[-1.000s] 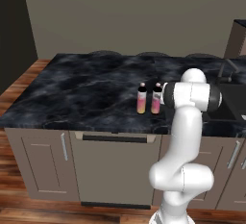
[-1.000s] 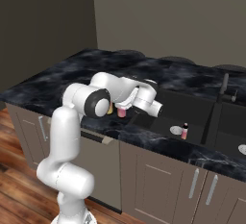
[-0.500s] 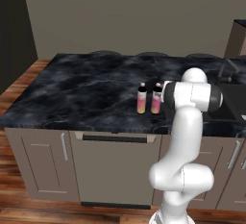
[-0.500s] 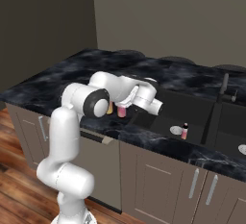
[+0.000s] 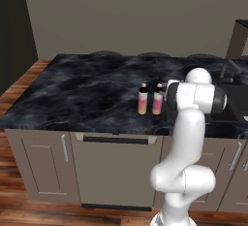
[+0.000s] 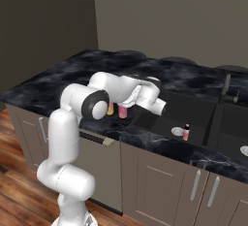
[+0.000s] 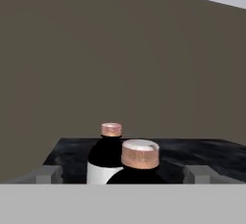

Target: Place the large bottle from the dining counter next to the other large bottle outside the sink, and place the small bottle from the dining counter next to the other small bottle inside the sink.

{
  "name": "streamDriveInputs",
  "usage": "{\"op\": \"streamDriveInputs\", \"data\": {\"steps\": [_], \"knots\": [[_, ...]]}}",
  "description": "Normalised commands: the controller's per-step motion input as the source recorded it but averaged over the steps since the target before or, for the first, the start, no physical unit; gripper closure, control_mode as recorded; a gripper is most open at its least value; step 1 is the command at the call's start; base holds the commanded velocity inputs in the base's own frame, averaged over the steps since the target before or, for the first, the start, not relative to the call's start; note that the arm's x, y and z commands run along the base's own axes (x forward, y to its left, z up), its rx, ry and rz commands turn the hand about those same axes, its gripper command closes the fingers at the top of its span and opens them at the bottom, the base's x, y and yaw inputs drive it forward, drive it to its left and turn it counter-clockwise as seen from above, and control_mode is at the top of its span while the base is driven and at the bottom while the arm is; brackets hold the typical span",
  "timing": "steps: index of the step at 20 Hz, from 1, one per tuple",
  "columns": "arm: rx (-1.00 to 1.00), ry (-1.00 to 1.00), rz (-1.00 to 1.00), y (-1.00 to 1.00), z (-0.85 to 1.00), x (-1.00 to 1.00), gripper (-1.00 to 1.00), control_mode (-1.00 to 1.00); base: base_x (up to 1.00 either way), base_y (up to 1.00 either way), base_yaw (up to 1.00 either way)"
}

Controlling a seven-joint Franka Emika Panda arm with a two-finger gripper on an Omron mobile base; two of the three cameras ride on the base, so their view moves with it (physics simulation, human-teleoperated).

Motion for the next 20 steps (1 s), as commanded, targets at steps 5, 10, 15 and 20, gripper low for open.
{"op": "streamDriveInputs", "data": {"steps": [5,10,15,20], "knots": [[0.01,0.00,0.00,-0.02,0.25,-0.08,-1.00,-1.00,0.00,0.00,0.00],[0.01,0.00,0.00,0.00,0.26,-0.07,-1.00,-1.00,0.00,0.00,0.00],[0.00,0.00,0.00,0.00,0.22,-0.22,-1.00,-1.00,0.00,0.00,0.00],[0.00,0.00,0.00,0.00,0.17,-0.35,-1.00,-1.00,0.00,0.00,0.00]]}}
